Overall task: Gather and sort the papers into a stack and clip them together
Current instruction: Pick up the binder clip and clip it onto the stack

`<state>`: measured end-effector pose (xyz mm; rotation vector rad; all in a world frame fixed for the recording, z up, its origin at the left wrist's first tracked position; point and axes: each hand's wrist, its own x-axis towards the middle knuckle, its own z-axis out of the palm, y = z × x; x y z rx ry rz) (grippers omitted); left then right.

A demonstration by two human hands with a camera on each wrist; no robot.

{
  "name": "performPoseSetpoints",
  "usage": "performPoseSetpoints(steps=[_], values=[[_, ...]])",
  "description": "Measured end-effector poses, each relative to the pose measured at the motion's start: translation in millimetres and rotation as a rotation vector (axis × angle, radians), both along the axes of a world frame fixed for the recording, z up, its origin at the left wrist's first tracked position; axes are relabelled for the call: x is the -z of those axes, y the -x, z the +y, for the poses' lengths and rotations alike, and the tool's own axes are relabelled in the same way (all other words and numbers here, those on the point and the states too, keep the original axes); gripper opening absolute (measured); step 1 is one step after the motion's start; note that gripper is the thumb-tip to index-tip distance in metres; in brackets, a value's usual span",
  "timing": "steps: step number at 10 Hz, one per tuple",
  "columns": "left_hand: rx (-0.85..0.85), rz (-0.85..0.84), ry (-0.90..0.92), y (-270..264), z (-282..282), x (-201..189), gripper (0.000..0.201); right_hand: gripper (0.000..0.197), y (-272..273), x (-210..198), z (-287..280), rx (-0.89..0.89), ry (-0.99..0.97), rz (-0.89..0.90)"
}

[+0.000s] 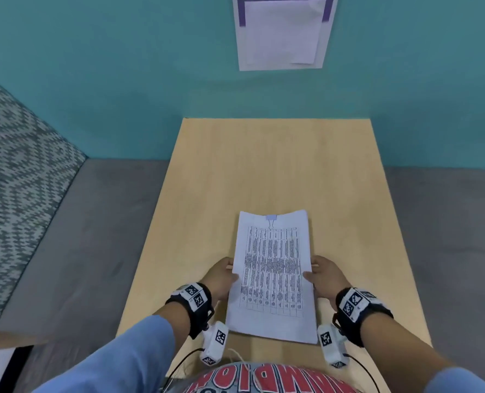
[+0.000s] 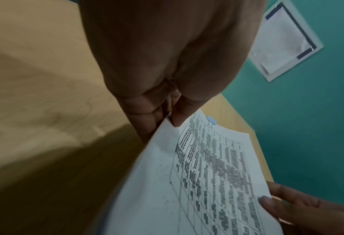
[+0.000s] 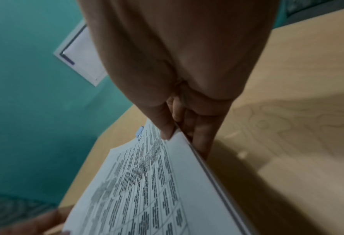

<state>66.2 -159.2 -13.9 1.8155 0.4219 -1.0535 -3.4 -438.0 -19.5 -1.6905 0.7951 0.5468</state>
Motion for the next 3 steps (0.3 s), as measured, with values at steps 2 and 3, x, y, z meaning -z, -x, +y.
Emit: performPoseSetpoints(steps=[2, 3], values=[[0.049, 0.053, -0.025, -9.1, -3.8, 17.8, 0.041, 0.037, -4.8, 18.3, 9.1, -0.087, 0.160, 0.001], [0.085, 0.047, -0.132, -12.6, 6.5, 18.9, 0.041, 0.058, -9.0, 8.8, 2.7, -0.179, 0.297, -0.020]])
